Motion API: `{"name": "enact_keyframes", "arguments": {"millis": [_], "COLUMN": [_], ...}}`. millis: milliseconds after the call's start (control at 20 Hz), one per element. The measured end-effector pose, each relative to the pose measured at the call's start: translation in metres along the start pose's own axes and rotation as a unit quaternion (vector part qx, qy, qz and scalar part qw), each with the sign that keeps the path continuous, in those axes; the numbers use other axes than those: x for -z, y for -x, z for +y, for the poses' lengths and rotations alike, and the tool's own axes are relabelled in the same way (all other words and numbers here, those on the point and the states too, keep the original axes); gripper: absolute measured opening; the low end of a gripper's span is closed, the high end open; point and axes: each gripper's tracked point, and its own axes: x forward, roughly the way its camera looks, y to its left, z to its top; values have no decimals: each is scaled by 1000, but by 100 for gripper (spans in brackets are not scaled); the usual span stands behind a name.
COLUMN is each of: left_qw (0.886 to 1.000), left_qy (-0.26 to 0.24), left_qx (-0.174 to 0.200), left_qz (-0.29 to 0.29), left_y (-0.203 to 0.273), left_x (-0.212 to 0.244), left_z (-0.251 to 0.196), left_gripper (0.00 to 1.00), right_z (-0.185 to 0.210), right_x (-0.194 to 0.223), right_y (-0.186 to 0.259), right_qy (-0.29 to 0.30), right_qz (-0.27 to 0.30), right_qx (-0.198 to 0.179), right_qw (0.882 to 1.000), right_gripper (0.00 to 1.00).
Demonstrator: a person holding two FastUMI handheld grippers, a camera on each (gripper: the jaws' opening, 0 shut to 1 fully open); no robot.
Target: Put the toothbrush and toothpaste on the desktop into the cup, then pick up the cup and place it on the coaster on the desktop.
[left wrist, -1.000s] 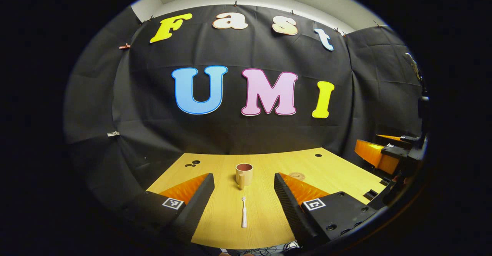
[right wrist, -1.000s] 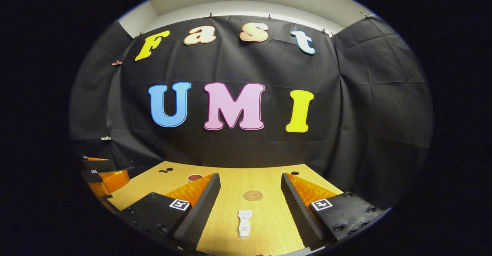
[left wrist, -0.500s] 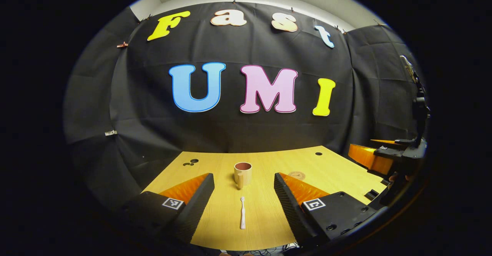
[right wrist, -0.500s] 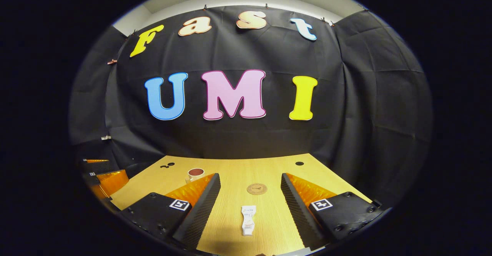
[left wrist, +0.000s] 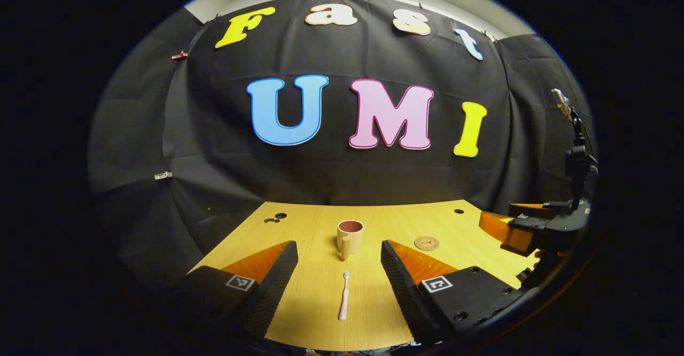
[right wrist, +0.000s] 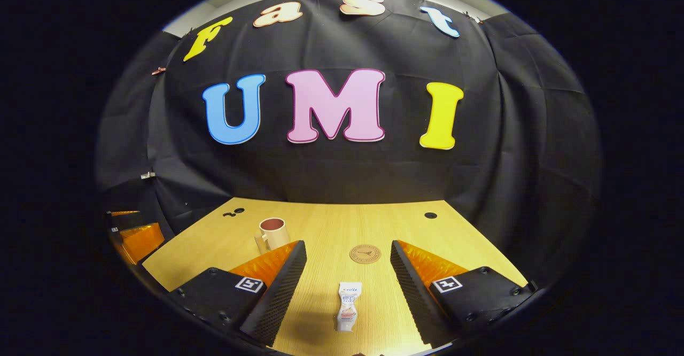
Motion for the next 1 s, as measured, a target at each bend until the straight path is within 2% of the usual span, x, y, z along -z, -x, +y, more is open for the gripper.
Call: {"name": "enact_keyframes", "arguments": {"millis": [450, 850, 1000], "left_qw": [998, 992, 988], "left_qy": [0, 5, 4], "left_qx": [-43, -88, -102], "left_qz": [39, 92, 115], "left_y": [-11, -6, -6], "left_x": [24, 61, 75], "left_z": [9, 12, 15], "left_gripper": [97, 97, 97], "right_z": [-8, -6, -11], "right_x": [78, 154, 179], "right_y": [-52, -90, -97], "right_qy": [-9, -2, -3], "right_qz": [116, 204, 232], "right_qx": [-4, -15, -8], "right_qw": [993, 979, 973], "right_gripper": [98, 98, 98]}}
